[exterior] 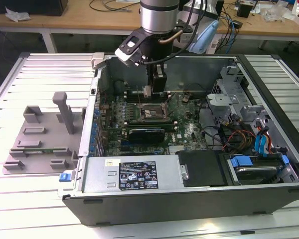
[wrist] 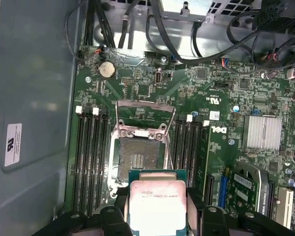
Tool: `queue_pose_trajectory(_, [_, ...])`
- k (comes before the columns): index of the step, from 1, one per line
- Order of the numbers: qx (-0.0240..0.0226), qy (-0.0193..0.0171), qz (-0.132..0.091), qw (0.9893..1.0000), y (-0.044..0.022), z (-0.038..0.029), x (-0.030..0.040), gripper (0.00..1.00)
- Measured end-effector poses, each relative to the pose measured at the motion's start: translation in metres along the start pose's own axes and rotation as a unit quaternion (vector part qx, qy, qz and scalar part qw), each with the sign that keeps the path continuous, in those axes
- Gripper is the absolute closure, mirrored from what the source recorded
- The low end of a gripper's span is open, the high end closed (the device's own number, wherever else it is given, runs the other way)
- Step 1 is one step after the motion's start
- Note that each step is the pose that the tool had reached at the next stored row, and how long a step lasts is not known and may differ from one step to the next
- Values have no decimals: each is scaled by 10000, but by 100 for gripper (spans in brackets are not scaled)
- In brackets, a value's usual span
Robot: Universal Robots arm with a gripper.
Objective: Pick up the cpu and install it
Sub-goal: 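Place the cpu into insertion slot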
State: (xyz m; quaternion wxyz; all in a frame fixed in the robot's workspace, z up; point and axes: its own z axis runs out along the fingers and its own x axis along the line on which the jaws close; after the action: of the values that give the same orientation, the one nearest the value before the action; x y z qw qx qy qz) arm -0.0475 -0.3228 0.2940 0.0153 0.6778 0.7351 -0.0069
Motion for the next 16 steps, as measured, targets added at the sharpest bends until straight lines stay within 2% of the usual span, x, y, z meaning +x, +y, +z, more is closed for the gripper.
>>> queue_pose_trajectory(4, [-6,2,-2,10000,1,41,1,45])
queue_pose_trajectory(7, [-16,1,0,10000,0,104,4,45])
queue_pose_trajectory(10, [-45,-1,1,10000,-1,157,5,45])
queue_pose_trajectory(14, [-54,-6,0,10000,-1,171,5,45])
queue_pose_trajectory(16, [-73,-6,2,10000,-2,191,6,45])
